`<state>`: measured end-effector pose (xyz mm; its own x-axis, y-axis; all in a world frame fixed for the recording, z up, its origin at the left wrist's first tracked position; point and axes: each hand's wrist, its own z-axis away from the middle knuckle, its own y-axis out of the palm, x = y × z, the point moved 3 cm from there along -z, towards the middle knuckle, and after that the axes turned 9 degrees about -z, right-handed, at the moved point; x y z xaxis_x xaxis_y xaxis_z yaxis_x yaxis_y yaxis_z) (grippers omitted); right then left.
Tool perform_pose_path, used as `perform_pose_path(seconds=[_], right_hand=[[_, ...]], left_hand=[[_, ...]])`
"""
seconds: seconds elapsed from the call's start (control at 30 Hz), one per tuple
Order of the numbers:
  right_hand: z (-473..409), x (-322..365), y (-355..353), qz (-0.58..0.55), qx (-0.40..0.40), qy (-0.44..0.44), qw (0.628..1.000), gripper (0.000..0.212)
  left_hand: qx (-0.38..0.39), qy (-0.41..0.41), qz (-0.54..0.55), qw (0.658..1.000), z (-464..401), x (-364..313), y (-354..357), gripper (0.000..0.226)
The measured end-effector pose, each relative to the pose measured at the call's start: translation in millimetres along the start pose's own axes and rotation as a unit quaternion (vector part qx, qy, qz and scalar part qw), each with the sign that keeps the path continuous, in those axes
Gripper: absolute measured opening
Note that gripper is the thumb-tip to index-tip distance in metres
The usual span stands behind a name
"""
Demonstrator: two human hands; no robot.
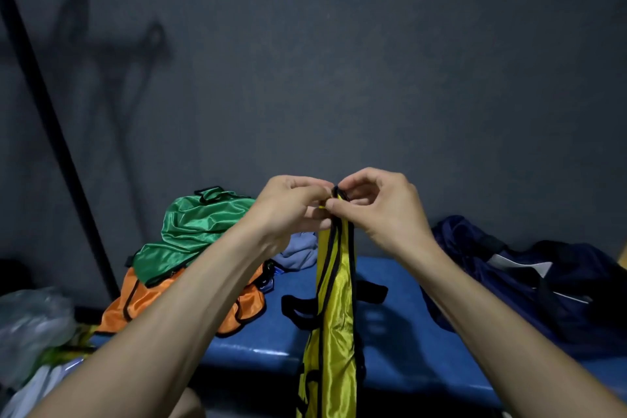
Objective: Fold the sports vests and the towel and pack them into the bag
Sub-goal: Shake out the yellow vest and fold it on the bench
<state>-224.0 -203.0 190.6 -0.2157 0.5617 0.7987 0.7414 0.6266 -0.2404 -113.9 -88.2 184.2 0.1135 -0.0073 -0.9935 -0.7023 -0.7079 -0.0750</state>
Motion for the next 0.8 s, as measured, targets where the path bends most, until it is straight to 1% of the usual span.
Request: perform_pose_path(seconds=[0.07, 0.13, 0.17, 0.2, 0.23, 0.27, 0.33, 0.37, 0.43, 0.5, 0.57, 0.63, 0.7, 0.73, 0.8], right_hand=[[3, 3, -2, 0.042, -0.004, -0.043, 0.998, 0.023], [4, 5, -7, 0.045, -0.007, -0.068, 0.997, 0.019], [3, 6, -10, 0.030, 0.002, -0.066, 0.997, 0.017], [1, 5, -14, -0.002, 0.022, -0.051, 0.998, 0.016], [-1, 5, -21, -0.046, 0.047, -0.029, 0.997, 0.017], [-5, 5, -30, -0.093, 0.075, -0.004, 0.993, 0.021], [-16, 11, -52, -0.169, 0.138, 0.043, 0.975, 0.032], [-22, 17, -62, -0.192, 0.173, 0.062, 0.964, 0.036], [-34, 32, -80, -0.201, 0.227, 0.071, 0.950, 0.042], [-44, 48, -88, -0.173, 0.258, 0.050, 0.949, 0.046], [-50, 58, -89, -0.130, 0.286, 0.027, 0.949, 0.046], [-53, 63, -88, -0.086, 0.305, 0.007, 0.948, 0.044], [-52, 64, -86, -0.056, 0.314, -0.008, 0.948, 0.041], [-52, 64, -85, -0.049, 0.313, -0.015, 0.948, 0.039], [-50, 62, -84, -0.047, 0.305, -0.022, 0.951, 0.036]], left_hand=[[0.018, -0.004, 0.031, 0.999, 4, 0, 0, 0.022], [0.050, -0.003, 0.073, 0.996, 10, -1, 0, 0.028], [0.068, 0.002, 0.077, 0.995, 13, -1, 0, 0.030], [0.075, 0.017, 0.055, 0.996, 16, -1, -3, 0.030], [0.060, 0.046, 0.000, 0.997, 19, -1, -8, 0.029], [0.026, 0.085, -0.064, 0.994, 20, -1, -15, 0.025], [-0.042, 0.170, -0.156, 0.972, 22, -3, -30, 0.019], [-0.057, 0.208, -0.179, 0.960, 24, -5, -35, 0.017], [-0.050, 0.279, -0.216, 0.934, 29, -13, -39, 0.017], [-0.025, 0.329, -0.258, 0.908, 36, -22, -33, 0.020], [-0.009, 0.349, -0.283, 0.893, 43, -29, -23, 0.024], [-0.020, 0.369, -0.302, 0.879, 47, -34, -16, 0.028], [-0.018, 0.369, -0.303, 0.878, 48, -38, -12, 0.031], [0.008, 0.354, -0.298, 0.886, 47, -39, -10, 0.031], [0.093, 0.310, -0.280, 0.904, 47, -38, -4, 0.027]])
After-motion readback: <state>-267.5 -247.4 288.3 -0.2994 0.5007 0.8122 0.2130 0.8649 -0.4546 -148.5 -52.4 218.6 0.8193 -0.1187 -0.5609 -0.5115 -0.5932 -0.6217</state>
